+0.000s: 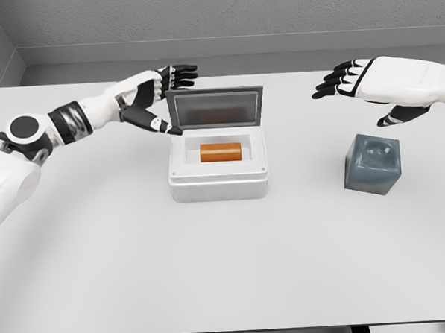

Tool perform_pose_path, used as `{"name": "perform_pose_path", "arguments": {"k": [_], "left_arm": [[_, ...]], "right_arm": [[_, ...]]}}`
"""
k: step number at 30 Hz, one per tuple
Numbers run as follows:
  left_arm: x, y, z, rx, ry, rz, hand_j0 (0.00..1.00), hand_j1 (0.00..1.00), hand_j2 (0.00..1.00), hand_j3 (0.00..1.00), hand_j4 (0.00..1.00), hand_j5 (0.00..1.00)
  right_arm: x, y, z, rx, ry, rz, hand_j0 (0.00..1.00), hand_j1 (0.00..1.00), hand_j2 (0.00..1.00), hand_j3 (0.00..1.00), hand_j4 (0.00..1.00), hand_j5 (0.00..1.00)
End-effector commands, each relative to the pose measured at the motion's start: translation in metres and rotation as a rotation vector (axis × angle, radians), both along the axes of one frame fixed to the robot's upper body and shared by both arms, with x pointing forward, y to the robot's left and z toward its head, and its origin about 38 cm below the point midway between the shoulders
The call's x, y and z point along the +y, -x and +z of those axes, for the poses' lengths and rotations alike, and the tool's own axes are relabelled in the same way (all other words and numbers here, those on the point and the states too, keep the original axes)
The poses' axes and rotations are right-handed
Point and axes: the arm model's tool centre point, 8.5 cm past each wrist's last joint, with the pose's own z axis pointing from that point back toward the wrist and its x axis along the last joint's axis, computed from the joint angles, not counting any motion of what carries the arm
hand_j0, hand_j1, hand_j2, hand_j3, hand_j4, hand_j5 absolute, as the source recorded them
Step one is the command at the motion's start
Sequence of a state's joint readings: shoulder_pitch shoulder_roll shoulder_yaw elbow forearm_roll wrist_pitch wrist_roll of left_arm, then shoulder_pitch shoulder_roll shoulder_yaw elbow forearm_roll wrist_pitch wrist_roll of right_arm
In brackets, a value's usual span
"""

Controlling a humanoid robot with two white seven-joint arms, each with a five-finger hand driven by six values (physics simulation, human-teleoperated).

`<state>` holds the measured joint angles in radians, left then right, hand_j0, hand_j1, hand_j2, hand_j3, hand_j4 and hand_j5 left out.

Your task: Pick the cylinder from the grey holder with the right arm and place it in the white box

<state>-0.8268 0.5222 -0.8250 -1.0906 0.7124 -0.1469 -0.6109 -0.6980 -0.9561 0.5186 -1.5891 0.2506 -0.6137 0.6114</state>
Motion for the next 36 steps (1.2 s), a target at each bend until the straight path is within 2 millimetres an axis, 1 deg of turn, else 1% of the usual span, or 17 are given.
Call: {"name": "perform_pose_path", "arguments": {"k": [1,2,3,7,9,12,17,21,24,30,32,33,34,35,36], "left_arm": [[0.003,0.004,0.009,-0.019,0.000,-0.012,1.00,1.00,1.00,1.00,1.00,1.00],[0.008,0.009,0.011,-0.026,-0.006,-0.018,1.00,1.00,1.00,1.00,1.00,1.00],[0.007,0.013,0.015,-0.035,-0.002,-0.032,1.00,1.00,1.00,1.00,1.00,1.00],[0.022,0.019,0.029,-0.050,-0.002,-0.031,1.00,1.00,1.00,1.00,1.00,1.00],[0.020,0.021,0.031,-0.052,0.005,-0.040,1.00,1.00,1.00,1.00,1.00,1.00],[0.020,0.023,0.034,-0.057,0.008,-0.048,1.00,1.00,1.00,1.00,1.00,1.00],[0.019,0.028,0.026,-0.043,0.009,-0.054,1.00,1.00,1.00,1.00,1.00,1.00],[0.019,0.030,0.028,-0.050,0.007,-0.061,1.00,1.00,1.00,1.00,1.00,1.00],[0.027,0.034,0.033,-0.053,0.003,-0.057,1.00,1.00,1.00,1.00,1.00,1.00],[0.028,0.035,0.035,-0.049,0.018,-0.060,1.00,1.00,1.00,1.00,1.00,1.00],[0.036,0.035,0.036,-0.047,0.007,-0.044,1.00,1.00,1.00,1.00,1.00,1.00],[0.045,0.035,0.037,-0.046,-0.006,-0.029,1.00,1.00,1.00,1.00,1.00,1.00],[0.047,0.035,0.035,-0.042,-0.013,-0.023,1.00,1.00,1.00,1.00,1.00,1.00],[0.052,0.035,0.027,-0.028,-0.023,-0.011,1.00,1.00,1.00,1.00,1.00,1.00],[0.058,0.034,0.025,-0.025,-0.032,0.004,1.00,1.00,1.00,1.00,1.00,1.00]], "right_arm": [[0.000,0.000,0.001,0.002,-0.004,-0.002,1.00,1.00,1.00,1.00,1.00,1.00],[0.000,0.000,0.001,0.002,-0.004,-0.002,1.00,1.00,1.00,1.00,1.00,1.00],[0.000,0.000,0.000,0.003,-0.004,-0.002,1.00,1.00,1.00,1.00,1.00,1.00],[0.001,0.000,-0.002,0.008,-0.002,0.001,1.00,1.00,1.00,1.00,1.00,1.00],[0.001,0.000,-0.003,0.010,-0.002,0.000,1.00,1.00,1.00,1.00,1.00,1.00],[0.001,0.000,-0.003,0.010,-0.002,0.000,1.00,1.00,1.00,1.00,1.00,1.00],[0.001,0.000,-0.003,0.011,-0.003,0.001,1.00,1.00,1.00,1.00,1.00,1.00],[0.004,0.000,-0.004,0.011,-0.008,0.006,1.00,1.00,1.00,1.00,1.00,1.00],[0.003,0.000,-0.005,0.010,-0.003,0.005,1.00,1.00,1.00,1.00,1.00,1.00],[0.003,0.000,-0.006,0.013,-0.003,0.005,1.00,1.00,1.00,1.00,1.00,1.00],[0.003,0.000,-0.006,0.012,-0.001,0.005,1.00,1.00,1.00,1.00,1.00,1.00],[0.003,0.000,-0.007,0.015,0.000,0.005,1.00,1.00,1.00,1.00,1.00,1.00],[0.004,0.000,-0.008,0.018,0.000,0.007,1.00,1.00,1.00,1.00,1.00,1.00],[0.004,0.000,-0.008,0.018,0.000,0.007,1.00,1.00,1.00,1.00,1.00,1.00],[0.004,0.000,-0.008,0.018,0.000,0.007,1.00,1.00,1.00,1.00,1.00,1.00]]}}
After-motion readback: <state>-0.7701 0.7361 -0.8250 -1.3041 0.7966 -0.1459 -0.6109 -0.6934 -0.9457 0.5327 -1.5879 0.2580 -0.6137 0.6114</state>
